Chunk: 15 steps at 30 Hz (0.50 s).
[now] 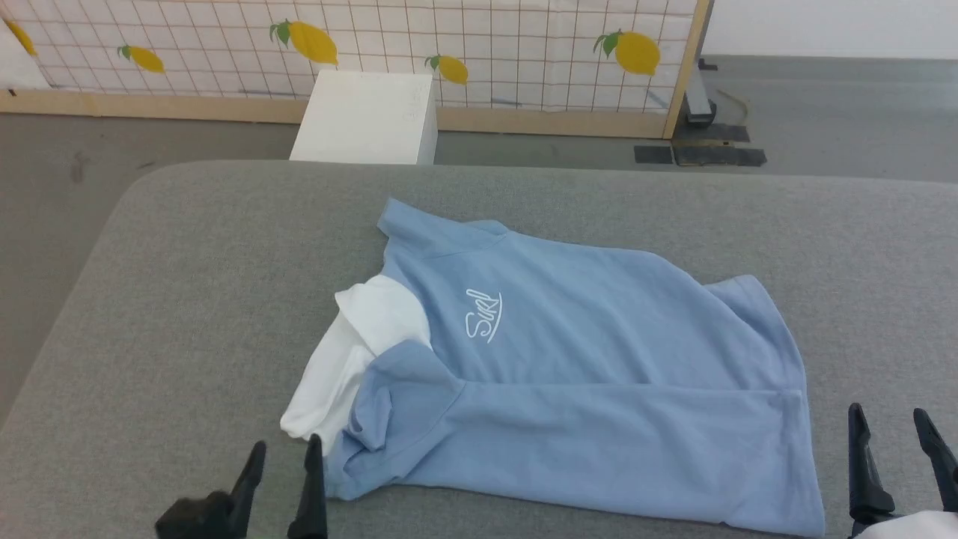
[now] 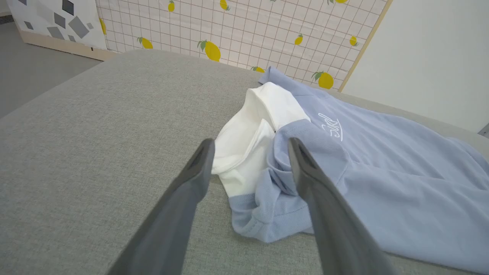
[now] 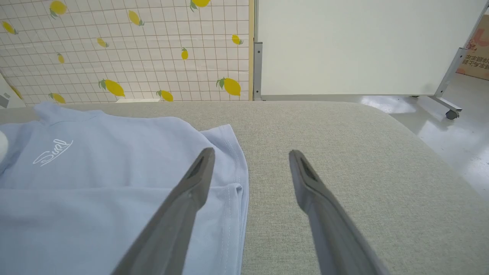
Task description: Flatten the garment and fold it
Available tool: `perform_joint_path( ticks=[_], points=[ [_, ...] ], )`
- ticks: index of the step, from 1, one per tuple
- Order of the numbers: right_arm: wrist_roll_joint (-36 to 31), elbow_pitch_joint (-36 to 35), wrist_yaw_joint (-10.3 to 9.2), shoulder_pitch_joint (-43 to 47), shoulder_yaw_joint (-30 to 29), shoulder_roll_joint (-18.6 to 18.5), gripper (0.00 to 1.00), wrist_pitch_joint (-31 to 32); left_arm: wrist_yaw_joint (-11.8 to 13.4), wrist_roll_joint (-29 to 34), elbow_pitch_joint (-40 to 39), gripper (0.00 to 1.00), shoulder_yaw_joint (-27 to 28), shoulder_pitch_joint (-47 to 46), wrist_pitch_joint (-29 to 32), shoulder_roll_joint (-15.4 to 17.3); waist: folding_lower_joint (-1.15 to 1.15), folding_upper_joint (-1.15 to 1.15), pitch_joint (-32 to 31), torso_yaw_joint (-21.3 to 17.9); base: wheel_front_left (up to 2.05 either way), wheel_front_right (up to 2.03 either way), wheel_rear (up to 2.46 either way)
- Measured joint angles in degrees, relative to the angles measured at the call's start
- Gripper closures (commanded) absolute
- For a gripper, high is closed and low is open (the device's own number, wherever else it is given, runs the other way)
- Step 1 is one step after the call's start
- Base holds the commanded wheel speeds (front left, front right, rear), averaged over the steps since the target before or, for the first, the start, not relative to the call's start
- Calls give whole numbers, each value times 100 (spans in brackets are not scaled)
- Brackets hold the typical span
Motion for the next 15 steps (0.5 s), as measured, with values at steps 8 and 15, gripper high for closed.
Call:
perform_joint_path(
  ticks=[8,15],
  points=[
    [164,23,0,-26,32,1,0,103,-172,-73,-136,0,-314,-623,1692,396,0,0,243,63,0,0,0],
    [210,132,0,-167,108,3,0,99,-86,-252,278,0,-420,-892,3223,626,0,0,468,41,0,0,0]
  ],
)
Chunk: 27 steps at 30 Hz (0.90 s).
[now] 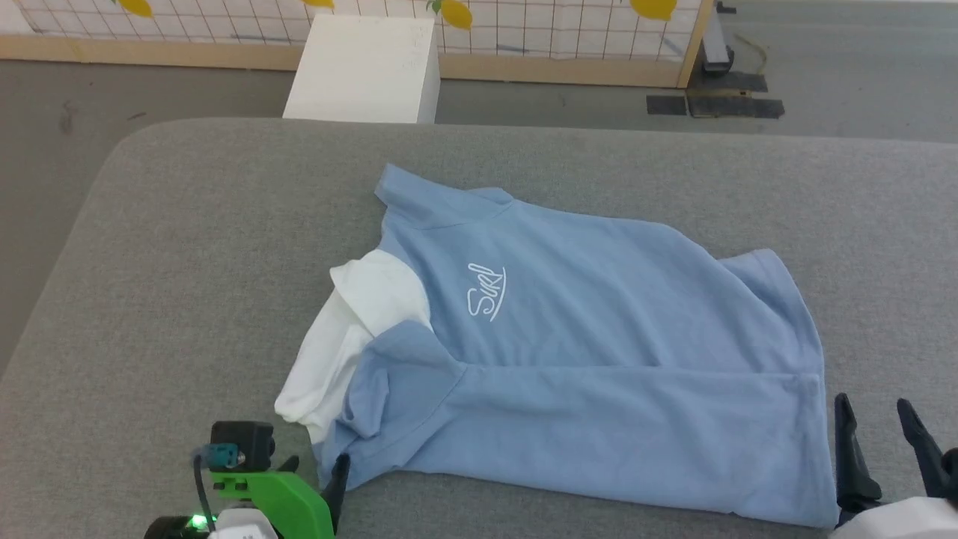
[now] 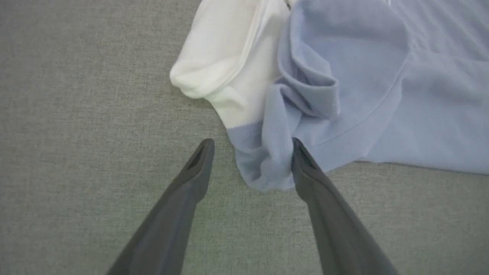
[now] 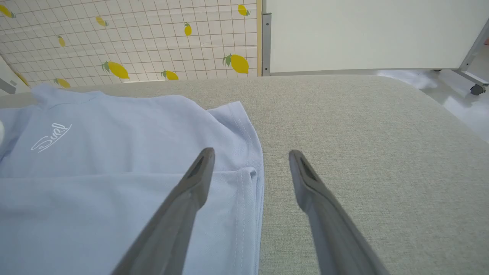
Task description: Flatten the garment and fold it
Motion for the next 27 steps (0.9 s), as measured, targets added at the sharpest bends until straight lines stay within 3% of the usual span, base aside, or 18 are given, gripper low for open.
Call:
perform_joint_path(
  ticks=[3,12,13,14,21,27],
  points=[
    [40,60,0,-45,4,0,0,-16,68,-122,132,0,-10,-70,333,8,0,0,70,-44,0,0,0],
    [74,157,0,-126,9,1,0,-48,-10,-376,779,0,12,-476,303,-114,0,0,266,-162,0,0,0],
    [77,158,0,-140,13,1,0,-48,-11,-454,875,44,20,-516,318,-132,0,0,279,-174,0,0,0],
    [77,160,0,-153,16,1,0,-48,-20,-500,962,100,16,-563,357,-135,0,0,289,-187,0,0,0],
    [81,163,0,-194,14,1,0,-15,-167,-850,1190,100,144,-639,347,-219,0,0,232,-239,0,0,0],
    [18,44,0,-224,20,2,0,172,-167,-1156,764,100,425,-243,-29,-353,0,0,140,-275,0,0,0]
  ],
)
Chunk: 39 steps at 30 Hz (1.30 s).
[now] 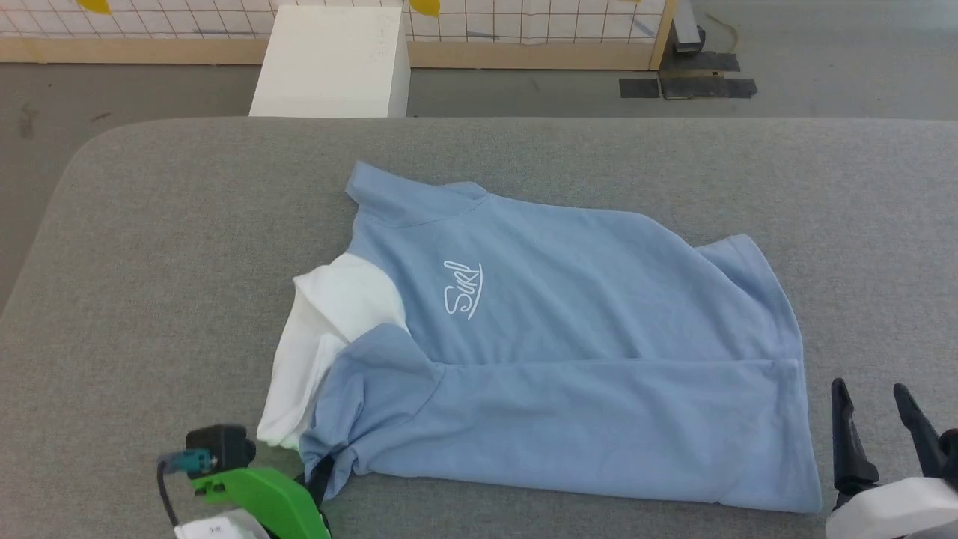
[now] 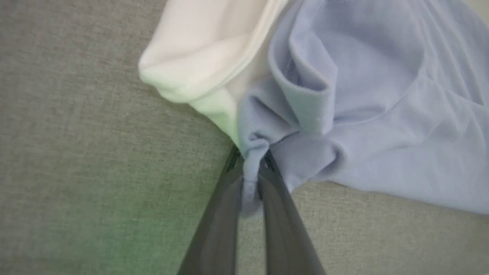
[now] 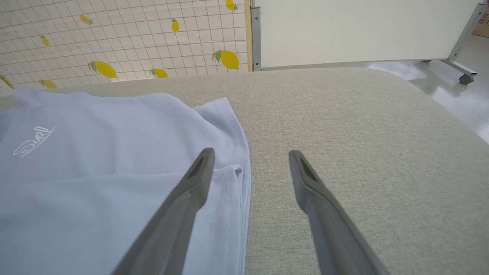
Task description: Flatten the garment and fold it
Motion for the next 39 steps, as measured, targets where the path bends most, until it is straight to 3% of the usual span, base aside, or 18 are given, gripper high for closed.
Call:
perform_joint_path(
  ticks=[4,12,18,25,26,27,28,39],
  points=[
    [36,-124,0,-48,-53,0,0,513,33,-24,-392,100,78,334,-130,-8,0,0,-20,9,0,0,0],
    [202,-169,0,52,-131,0,0,2704,91,-22,-783,100,-1,431,-134,-13,0,0,-23,109,0,0,0],
    [278,-137,0,157,-147,1,0,3445,105,-21,-814,100,-63,426,-109,-22,0,0,16,168,0,0,0],
    [413,134,0,181,-75,-2,0,3638,127,-20,-817,100,-81,412,-83,-22,0,0,64,212,0,0,0],
    [421,164,0,165,-65,-2,18,3638,140,-20,-817,100,-78,412,-83,-21,0,0,71,216,0,0,0],
    [437,207,0,137,-56,-7,72,3648,155,-20,-817,100,-75,410,-83,-19,0,0,78,221,0,0,0],
    [479,232,-1,116,-43,-16,100,3662,157,-21,-818,100,-71,406,-83,-19,0,0,80,224,0,0,0],
    [602,134,1,-207,-200,12,100,3383,119,-141,-987,100,32,364,-170,5,0,0,60,164,0,0,0]
  ],
)
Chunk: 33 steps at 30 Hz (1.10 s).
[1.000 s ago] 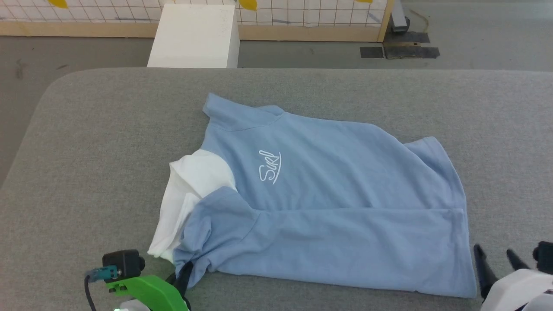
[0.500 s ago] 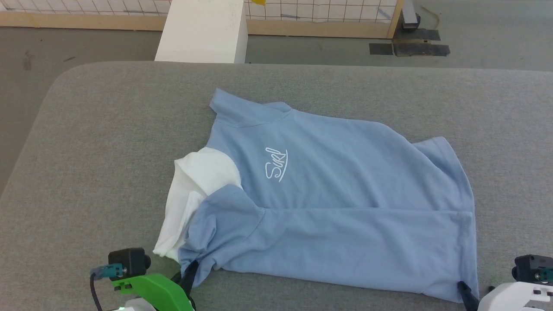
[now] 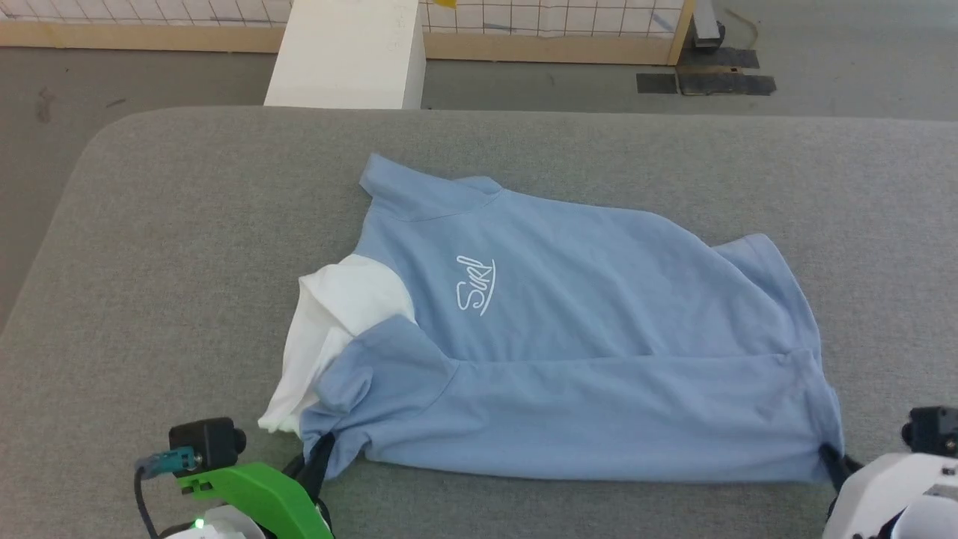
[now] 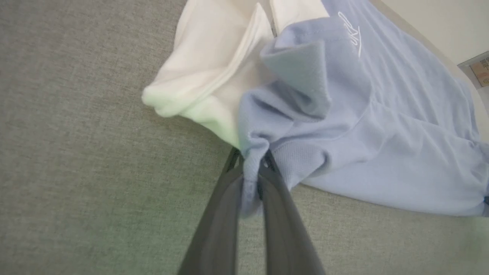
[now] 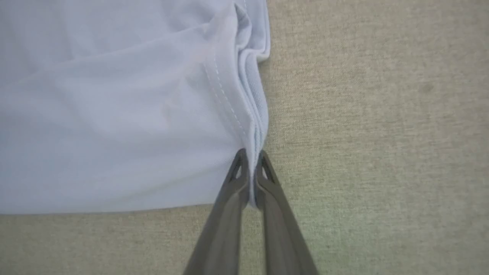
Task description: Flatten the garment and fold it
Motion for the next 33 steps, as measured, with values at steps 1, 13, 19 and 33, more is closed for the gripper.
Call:
perform_joint_path(
  ticks=[1,13,19,33],
  points=[
    [63,-54,0,-44,-48,0,100,-7,-15,-47,-44,100,16,1,4,-1,0,0,-8,-9,0,0,0],
    [483,-1314,1,271,-669,0,100,740,234,-757,-1330,100,232,862,922,159,0,0,-230,-80,0,0,0],
    [772,-1389,1,719,-809,1,100,893,433,-920,-1595,100,271,1295,1139,166,0,0,-244,-51,0,0,0],
    [637,-261,-1,998,-261,-3,100,645,435,-1045,-568,100,40,1272,1259,46,0,0,-278,18,0,0,0]
  ],
)
